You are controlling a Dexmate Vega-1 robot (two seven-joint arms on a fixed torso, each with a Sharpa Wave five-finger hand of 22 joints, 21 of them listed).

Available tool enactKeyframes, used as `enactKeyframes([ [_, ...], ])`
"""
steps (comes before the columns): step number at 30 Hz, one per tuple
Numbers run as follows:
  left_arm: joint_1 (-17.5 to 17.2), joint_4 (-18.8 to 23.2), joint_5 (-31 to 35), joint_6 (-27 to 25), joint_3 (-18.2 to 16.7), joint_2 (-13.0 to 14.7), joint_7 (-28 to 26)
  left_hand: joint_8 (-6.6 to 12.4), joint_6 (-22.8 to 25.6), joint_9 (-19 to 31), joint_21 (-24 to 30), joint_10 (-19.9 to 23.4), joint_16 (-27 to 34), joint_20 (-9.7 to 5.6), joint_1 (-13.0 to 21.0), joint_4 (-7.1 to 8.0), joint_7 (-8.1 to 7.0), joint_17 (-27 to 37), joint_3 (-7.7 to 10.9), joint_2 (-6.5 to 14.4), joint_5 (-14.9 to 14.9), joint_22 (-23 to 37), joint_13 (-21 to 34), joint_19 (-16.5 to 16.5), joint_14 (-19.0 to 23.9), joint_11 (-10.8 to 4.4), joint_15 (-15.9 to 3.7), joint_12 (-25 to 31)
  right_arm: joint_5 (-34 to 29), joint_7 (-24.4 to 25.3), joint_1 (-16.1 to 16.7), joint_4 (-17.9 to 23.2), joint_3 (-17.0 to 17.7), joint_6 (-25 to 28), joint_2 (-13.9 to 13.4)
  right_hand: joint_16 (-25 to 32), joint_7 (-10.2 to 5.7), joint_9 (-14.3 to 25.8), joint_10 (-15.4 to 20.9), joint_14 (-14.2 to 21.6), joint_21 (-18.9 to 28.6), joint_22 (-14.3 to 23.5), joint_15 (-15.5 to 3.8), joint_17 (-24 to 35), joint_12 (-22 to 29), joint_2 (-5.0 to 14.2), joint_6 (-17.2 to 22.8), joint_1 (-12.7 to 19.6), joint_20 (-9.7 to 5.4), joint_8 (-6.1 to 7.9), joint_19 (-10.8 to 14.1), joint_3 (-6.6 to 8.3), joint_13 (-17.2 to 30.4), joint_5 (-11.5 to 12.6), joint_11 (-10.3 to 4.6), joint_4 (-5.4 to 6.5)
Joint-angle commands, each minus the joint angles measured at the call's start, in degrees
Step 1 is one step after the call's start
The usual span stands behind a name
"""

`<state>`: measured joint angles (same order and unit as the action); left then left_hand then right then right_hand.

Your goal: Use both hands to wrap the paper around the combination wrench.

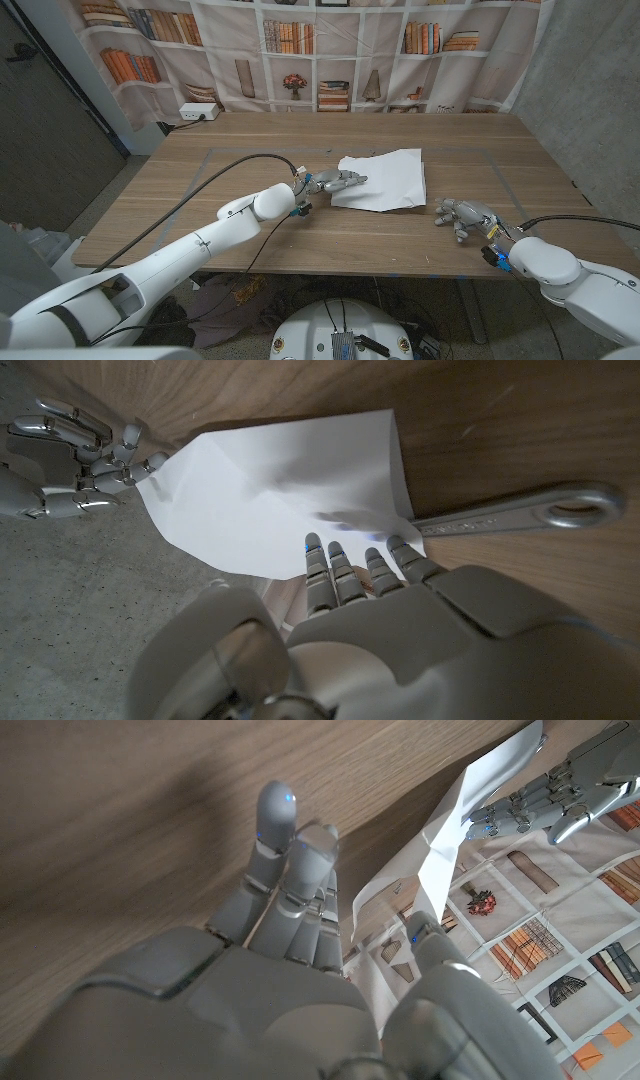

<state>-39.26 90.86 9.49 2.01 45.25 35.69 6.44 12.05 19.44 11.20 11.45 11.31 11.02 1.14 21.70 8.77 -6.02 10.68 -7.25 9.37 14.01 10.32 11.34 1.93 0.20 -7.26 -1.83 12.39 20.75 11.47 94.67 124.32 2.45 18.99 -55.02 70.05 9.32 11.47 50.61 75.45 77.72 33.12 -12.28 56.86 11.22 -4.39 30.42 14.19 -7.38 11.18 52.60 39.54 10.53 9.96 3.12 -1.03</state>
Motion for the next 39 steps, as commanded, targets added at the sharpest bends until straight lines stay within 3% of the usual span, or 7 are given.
enactKeyframes([
  [1, 0.3, -0.6, -0.2, -0.1, 0.0, -0.2, 0.1, -0.08, 0.4, 0.1, 0.2, -0.1, -0.1, 0.1, -0.2, -0.08, -0.04, 0.1, 0.08, -0.1, 0.3, 0.1, 0.1, 0.2, 0.4, 0.12, -3.18, -0.1, 1.8, -2.6, -4.7, -1.8, -4.6, 1.5, -1.0, -0.1, 2.0, 0.0, -1.1, -0.1, -1.0, 0.5, -0.18, 0.2, -0.3, -0.38, -1.0, -2.9, -4.62, -0.4, 0.6, -0.16, 0.2, -0.1, 0.37, 1.62],
  [3, 0.2, -0.6, -0.3, -0.1, 0.0, -0.2, 0.0, -0.07, 0.4, 0.1, 0.2, -0.2, -0.1, 0.13, -0.2, -0.09, -0.01, 0.1, 0.09, -0.1, 0.3, 0.1, 0.1, 0.2, 0.4, 0.18, -3.13, -0.1, 2.2, -3.2, -5.5, -2.4, -5.5, 0.7, -1.3, -0.3, 2.26, 0.0, -1.8, -0.4, -1.2, 1.0, -0.18, 0.2, -0.4, -0.73, -1.5, -4.6, -4.65, -0.5, 0.9, -0.45, 0.2, -0.1, 0.45, 2.56],
  [7, 0.1, -0.7, -0.4, -0.1, -0.1, -0.1, -0.1, -0.08, 0.4, 0.1, 0.2, -0.2, -0.1, 0.11, -0.2, -0.09, 0.04, 0.1, 0.1, -0.2, 0.3, 0.1, 0.1, 0.2, 0.4, 0.19, -3.11, -0.2, 3.8, -3.4, -7.1, -3.3, -6.7, 0.6, -1.3, -0.7, 2.38, 0.0, -2.3, -0.6, -1.9, 1.7, -0.21, 0.1, -0.3, -1.36, -1.7, -6.4, -4.74, -0.38, 1.0, -0.49, 0.2, 0.2, 0.79, 3.33],
  [18, -0.1, -1.4, -0.6, 0.6, 0.0, -0.4, -0.5, -0.09, 0.4, 0.1, 0.2, -0.1, -0.1, 0.14, -0.3, -0.11, 0.03, 0.1, 0.12, -0.2, 0.3, 0.1, 0.1, 0.2, 0.4, 0.07, -3.16, -0.1, 6.1, -2.9, -10.0, -4.3, -9.5, -0.8, -1.8, -0.6, 2.47, 0.0, -3.1, -0.5, -2.7, 2.2, -0.2, 0.6, -0.2, -2.27, -2.2, -8.2, -4.77, -0.36, 1.2, -0.44, 0.2, 0.4, 0.83, 3.81],
  [29, 0.0, -1.9, -0.7, 0.9, 0.2, -0.7, -0.5, -0.08, 0.4, 0.1, 0.2, -0.1, -0.1, 0.17, -0.3, -0.13, 0.12, 0.1, 0.14, -0.2, 0.3, 0.1, 0.1, 0.2, 0.4, 0.0, -3.15, -0.1, 6.7, -2.6, -12.6, -5.2, -12.7, -3.7, -2.2, -0.8, 2.18, 0.0, -3.7, -0.7, -3.4, 2.7, -0.21, 0.5, -0.2, -2.67, -2.6, -8.3, -4.78, -0.34, 1.3, 0.08, 0.2, 0.4, 0.64, 3.27],
  [39, 0.5, -2.9, -0.9, 1.7, 0.6, -1.4, -0.2, -0.08, 0.5, 0.1, 0.2, -0.1, -0.1, 0.11, -0.4, -0.14, 0.14, 0.1, 0.17, -0.2, 0.3, 0.1, 0.1, 0.2, 0.4, 0.07, -3.13, -0.1, 8.4, -2.5, -11.3, -6.5, -12.0, -10.0, -1.6, -0.9, -1.19, 0.0, -5.7, -0.6, -4.3, 3.7, -0.22, 0.7, -0.3, -2.37, -2.0, -9.2, -4.8, 0.0, 1.1, 0.95, 0.2, 0.6, -0.71, 3.26],
])
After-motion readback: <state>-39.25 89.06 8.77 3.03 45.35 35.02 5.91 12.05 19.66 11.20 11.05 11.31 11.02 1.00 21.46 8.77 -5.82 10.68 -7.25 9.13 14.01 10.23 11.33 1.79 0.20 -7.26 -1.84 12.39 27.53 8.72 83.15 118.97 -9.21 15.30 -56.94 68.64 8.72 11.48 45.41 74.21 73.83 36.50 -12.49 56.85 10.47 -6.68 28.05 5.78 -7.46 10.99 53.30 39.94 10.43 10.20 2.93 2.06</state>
